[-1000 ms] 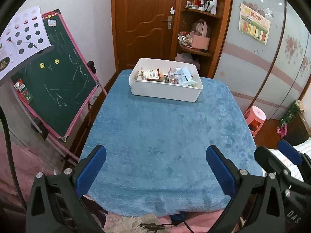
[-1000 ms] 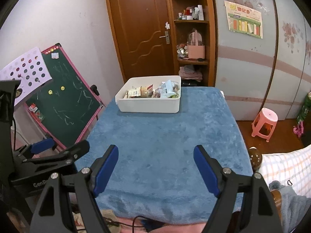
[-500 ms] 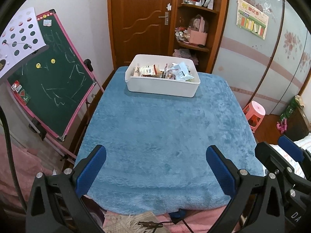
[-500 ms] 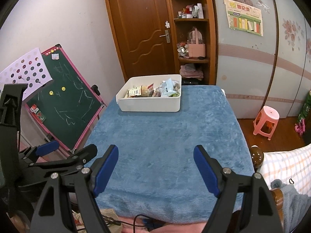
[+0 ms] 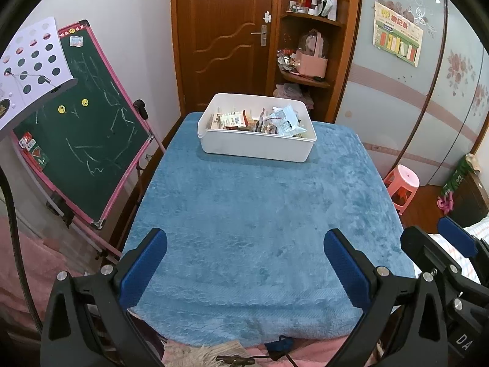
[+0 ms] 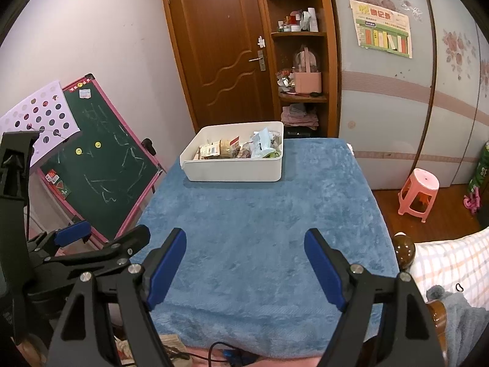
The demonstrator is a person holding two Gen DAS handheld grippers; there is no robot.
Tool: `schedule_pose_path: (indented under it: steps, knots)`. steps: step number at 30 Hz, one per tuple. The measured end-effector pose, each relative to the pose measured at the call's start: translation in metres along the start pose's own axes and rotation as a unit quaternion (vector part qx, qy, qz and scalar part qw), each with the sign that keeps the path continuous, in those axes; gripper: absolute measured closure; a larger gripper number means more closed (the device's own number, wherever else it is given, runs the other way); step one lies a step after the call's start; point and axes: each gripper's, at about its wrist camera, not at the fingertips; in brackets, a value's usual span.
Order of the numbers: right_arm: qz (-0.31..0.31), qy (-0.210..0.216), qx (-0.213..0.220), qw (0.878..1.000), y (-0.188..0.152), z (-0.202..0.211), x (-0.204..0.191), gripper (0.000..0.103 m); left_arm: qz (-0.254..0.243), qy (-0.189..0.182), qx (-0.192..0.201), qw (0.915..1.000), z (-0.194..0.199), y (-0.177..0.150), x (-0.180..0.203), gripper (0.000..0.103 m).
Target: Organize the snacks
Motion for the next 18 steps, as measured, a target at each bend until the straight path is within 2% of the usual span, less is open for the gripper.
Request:
schedule_pose_path:
  steps: [18]
  knots:
    - [-0.014,0.002,-0.011,1.0,-0.004,-0.018,0.005,0.022,-0.004,0.008,-0.011,0.9999,-0.016,0.002,0.004,0.001]
Point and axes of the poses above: each gripper's, at about its wrist camera, not at the fingertips, and z roughly against the way its jaws point, x to its right, y to its top, and after that the axes turned 12 degrees about x, right-handed
